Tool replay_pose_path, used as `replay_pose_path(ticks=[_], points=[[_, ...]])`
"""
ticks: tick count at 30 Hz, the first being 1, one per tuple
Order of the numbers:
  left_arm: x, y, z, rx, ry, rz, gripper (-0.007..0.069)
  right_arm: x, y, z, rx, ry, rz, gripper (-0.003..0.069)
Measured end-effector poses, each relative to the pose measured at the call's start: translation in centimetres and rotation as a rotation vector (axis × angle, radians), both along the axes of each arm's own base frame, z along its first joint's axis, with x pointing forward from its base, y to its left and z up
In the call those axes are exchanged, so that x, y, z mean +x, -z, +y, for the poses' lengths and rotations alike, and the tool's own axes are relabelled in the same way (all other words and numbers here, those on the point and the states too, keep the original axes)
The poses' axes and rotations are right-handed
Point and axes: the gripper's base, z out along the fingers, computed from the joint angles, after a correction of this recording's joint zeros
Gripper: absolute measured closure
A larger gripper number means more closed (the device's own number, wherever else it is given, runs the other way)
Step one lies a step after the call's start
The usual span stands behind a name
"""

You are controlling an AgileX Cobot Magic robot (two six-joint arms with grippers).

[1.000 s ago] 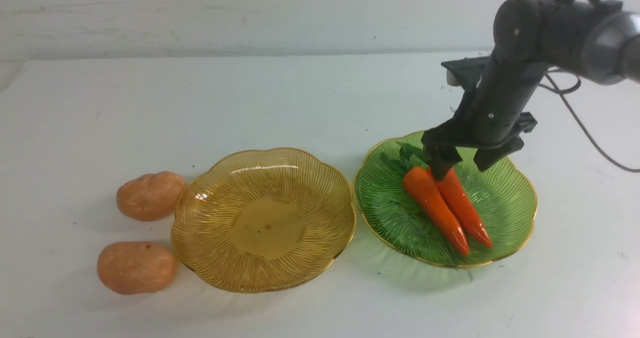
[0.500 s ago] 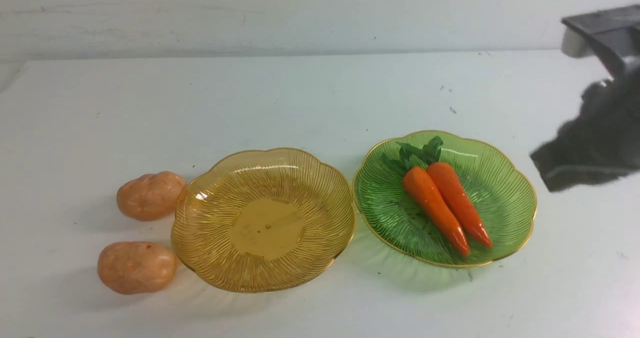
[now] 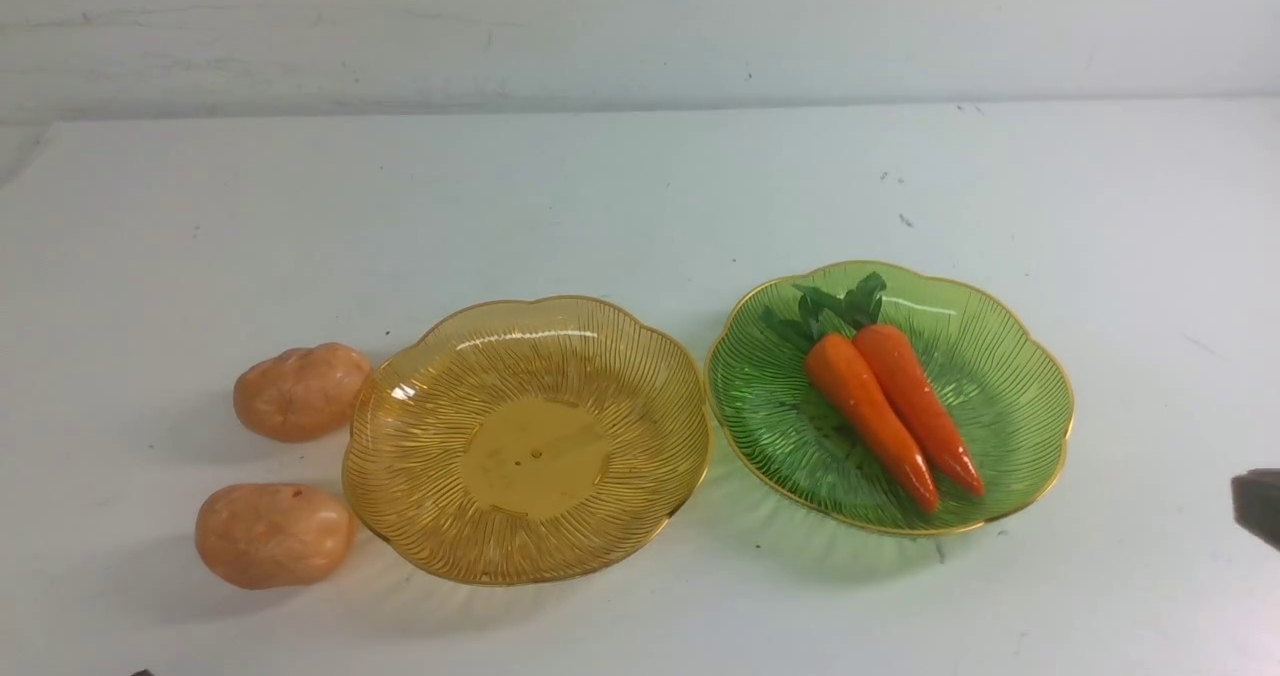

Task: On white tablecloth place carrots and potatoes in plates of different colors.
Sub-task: 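Put the potatoes from the left side into the left plate with the left gripper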

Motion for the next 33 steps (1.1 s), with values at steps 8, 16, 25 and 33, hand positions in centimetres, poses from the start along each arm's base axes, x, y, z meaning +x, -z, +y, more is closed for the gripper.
replay_pose_path(ticks=[8, 16, 25, 33], points=[[0.5, -9.8, -1.0, 0.218, 0.145, -0.087, 0.0628, 0.1, 0.1, 0.1, 0.012, 0.001, 0.0, 0.0674], [8.9, -11.6, -0.5, 0.688, 0.593, 0.72, 0.0628, 0.2, 0.3, 0.1, 0.006, 0.0, 0.02, 0.0674], [16.4, -7.3, 0.4, 0.685, 0.661, 1.058, 0.0534, 0.1, 0.5, 0.1, 0.0, -0.003, 0.037, 0.0674], [19.3, -6.9, 0.6, 0.671, 0.599, 1.059, 0.0281, 0.1, 0.5, 0.1, -0.001, -0.003, 0.041, 0.0674]])
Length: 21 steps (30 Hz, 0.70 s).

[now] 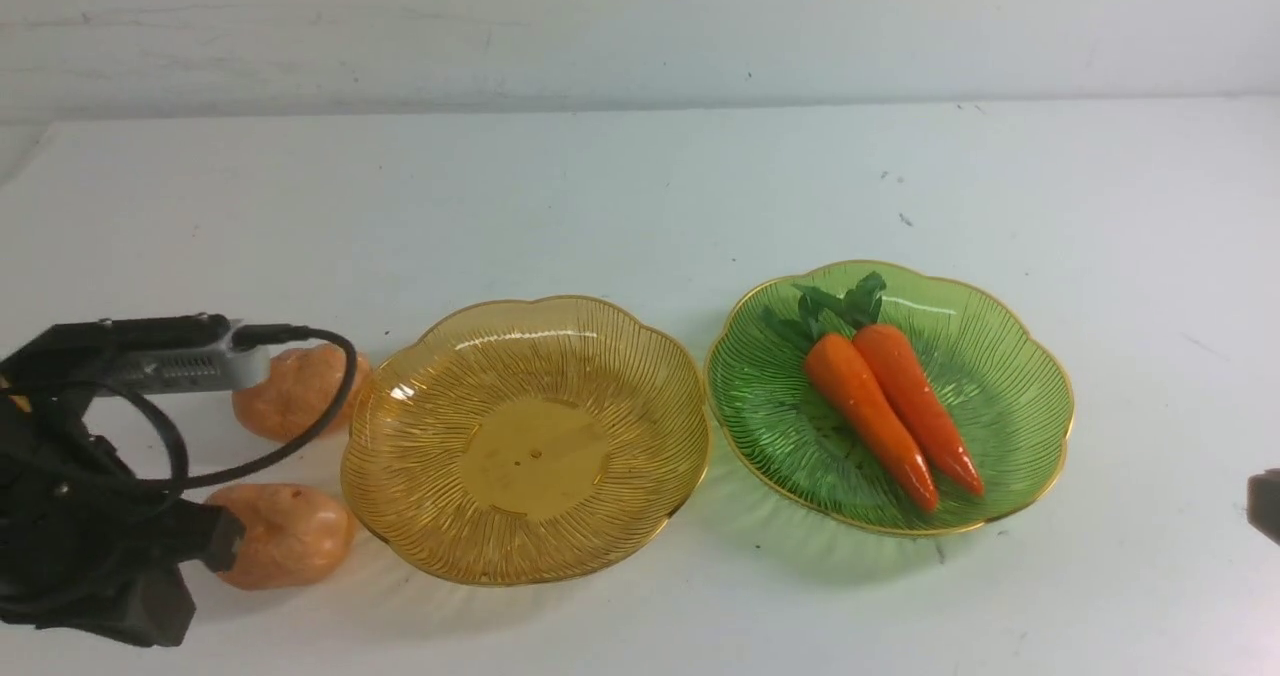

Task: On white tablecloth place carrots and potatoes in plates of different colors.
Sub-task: 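Put the potatoes from the left side into the left plate with the left gripper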

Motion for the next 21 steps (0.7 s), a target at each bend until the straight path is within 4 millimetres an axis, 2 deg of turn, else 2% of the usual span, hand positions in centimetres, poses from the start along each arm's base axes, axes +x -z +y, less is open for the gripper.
replay_pose_path(ticks=[2, 3, 4, 6, 11, 16, 19, 21], points=[[0.9, -0.2, 0.0, -0.005, -0.04, -0.022, 0.019, 0.0, 0.0, 0.0, 0.0, 0.0, 0.0, 0.0674], [1.7, -0.3, 0.0, -0.009, -0.078, -0.042, 0.0113, 0.0, 0.0, 0.0, 0.0, 0.0, 0.001, 0.0674], [2.5, 0.0, 0.0, -0.016, -0.135, -0.056, 0.0042, 0.0, 0.0, 0.0, 0.0, 0.0, 0.001, 0.0674], [3.4, 0.9, 0.1, -0.028, -0.23, -0.048, -0.0037, 0.0, 0.0, 0.0, 0.0, 0.0, 0.001, 0.0674], [4.9, 3.3, 0.1, -0.052, -0.454, 0.008, -0.0059, 0.0, 0.0, 0.0, 0.003, 0.0, 0.002, 0.0674], [5.9, 4.2, 0.2, -0.074, -0.574, -0.011, -0.0059, 0.0, 0.0, 0.0, 0.003, 0.0, 0.002, 0.0674], [6.2, 3.9, 0.2, -0.08, -0.574, -0.041, -0.0059, 0.0, 0.0, 0.0, 0.003, 0.0, 0.002, 0.0674], [6.6, 3.1, 0.2, -0.07, -0.49, -0.06, -0.0048, 0.0, 0.0, 0.0, 0.003, 0.0, 0.002, 0.0674]])
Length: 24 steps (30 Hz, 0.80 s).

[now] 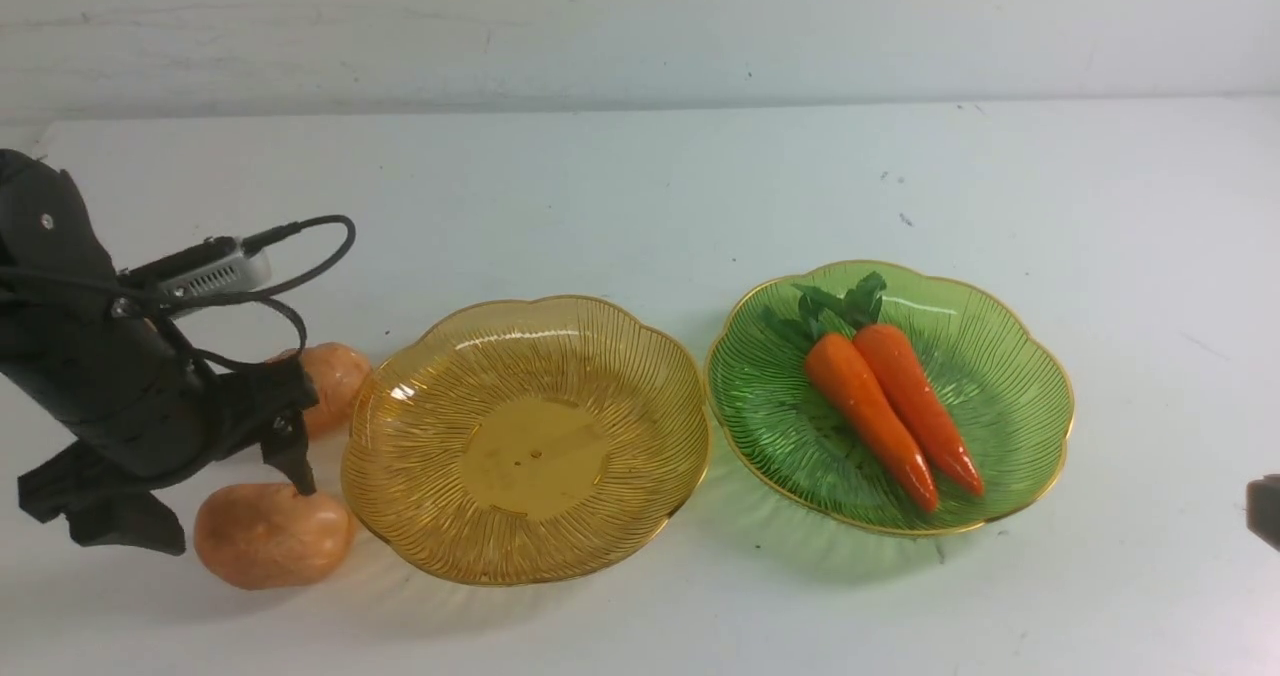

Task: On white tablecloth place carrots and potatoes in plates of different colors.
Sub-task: 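Put the potatoes from the left side into the left plate with the left gripper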

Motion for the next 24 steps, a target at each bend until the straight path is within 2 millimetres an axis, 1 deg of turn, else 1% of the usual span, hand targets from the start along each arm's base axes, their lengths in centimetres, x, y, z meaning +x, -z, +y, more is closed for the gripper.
replay_pose_path(ticks=[2, 3, 4, 8, 9, 10, 11, 12, 13, 14, 16, 20, 22, 24], points=[[0.4, -1.4, -0.1, 0.029, 0.143, -0.001, -0.0019, 0.0, 0.0, 0.0, 0.0, 0.0, 0.0, 0.0674], [0.5, -1.9, -0.1, 0.036, 0.187, -0.001, -0.0003, 0.0, 0.0, 0.0, 0.0, 0.0, 0.0, 0.0674], [0.6, -2.8, -0.1, 0.053, 0.286, 0.0, 0.0023, 0.0, 0.0, 0.0, 0.0, 0.0, 0.0, 0.0674], [0.6, -4.7, -0.2, 0.09, 0.547, 0.007, 0.0134, 0.0, 0.0, 0.0, 0.0, 0.0, 0.0, 0.0674], [0.6, -5.1, -0.2, 0.112, 0.675, -0.003, 0.0211, 0.0, 0.0, 0.0, 0.0, 0.0, 0.0, 0.0674], [0.6, -5.4, -0.3, 0.127, 0.762, -0.013, 0.0272, 0.0, 0.0, 0.0, 0.0, 0.0, 0.0, 0.0674], [0.6, -5.5, -0.3, 0.147, 0.869, -0.025, 0.0356, 0.0, 0.0, 0.0, 0.001, 0.0, 0.0, 0.0674], [0.6, -5.4, -0.3, 0.174, 1.019, -0.042, 0.0491, 0.0, 0.0, 0.0, 0.001, 0.0, 0.0, 0.0674], [0.6, -5.3, -0.3, 0.182, 1.089, -0.049, 0.0547, 0.0, 0.0, 0.0, 0.001, 0.0, 0.0, 0.0674], [0.6, -5.1, -0.4, 0.182, 1.133, -0.055, 0.0581, 0.0, 0.0, 0.0, 0.001, 0.0, 0.0, 0.0674], [0.4, -4.8, -1.1, 0.187, 1.225, -0.057, 0.0615, 0.0, 0.0, 0.0, 0.001, 0.0, 0.0, 0.0674], [-0.1, -4.3, -2.7, 0.224, 1.316, -0.016, 0.0624, 0.0, 0.0, 0.0, 0.002, 0.0, 0.001, 0.0674], [-0.3, -4.1, -3.6, 0.274, 1.313, 0.029, 0.0603, 0.0, 0.0, 0.0, 0.003, 0.0, 0.001, 0.0674], [-0.4, -4.0, -4.0, 0.341, 1.308, 0.073, 0.0545, 0.0, 0.0, 0.0, 0.003, 0.0, 0.001, 0.0674]])
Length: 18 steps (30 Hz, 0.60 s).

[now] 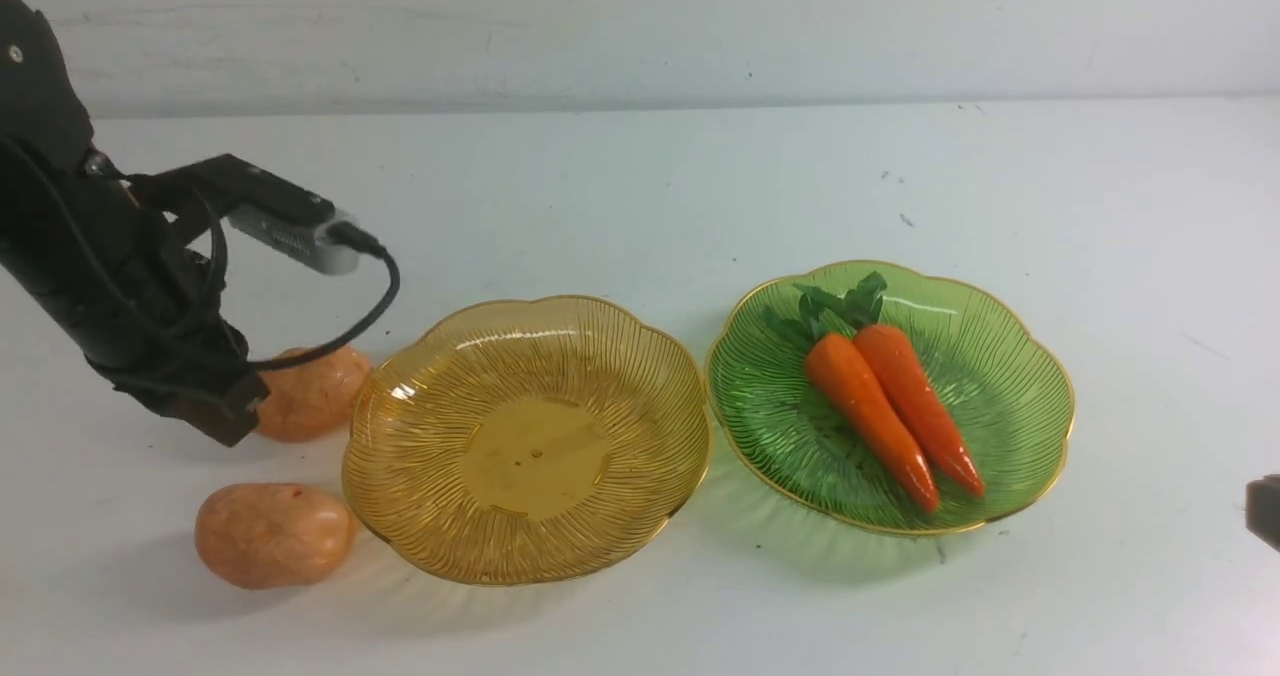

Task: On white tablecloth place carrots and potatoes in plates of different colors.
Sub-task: 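Put the potatoes from the left side into the left plate with the left gripper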

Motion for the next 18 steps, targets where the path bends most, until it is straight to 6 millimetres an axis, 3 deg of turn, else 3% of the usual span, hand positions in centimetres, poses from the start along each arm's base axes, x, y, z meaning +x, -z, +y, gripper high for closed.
replay_pose_path(ticks=[5, 7, 9, 13, 18], points=[[0.2, 0.2, 0.4, 0.083, 0.023, -0.006, 0.0257, 0.0, 0.0, 0.0, 0.0, 0.0, 0.0, 0.0674], [0.6, 1.1, 0.4, 0.095, 0.07, 0.024, 0.0112, 0.0, 0.0, 0.0, 0.001, 0.0, 0.0, 0.0674], [1.0, 2.2, 0.2, 0.098, 0.144, 0.062, 0.003, 0.0, 0.0, 0.0, 0.001, 0.0, 0.0, 0.0674], [1.5, 4.0, 0.0, 0.088, 0.262, 0.127, 0.002, 0.0, 0.0, 0.0, 0.001, 0.0, -0.002, 0.0674], [2.2, 6.9, -0.3, 0.079, 0.352, 0.177, 0.0072, 0.0, 0.0, 0.0, 0.002, 0.001, -0.004, 0.0674]])
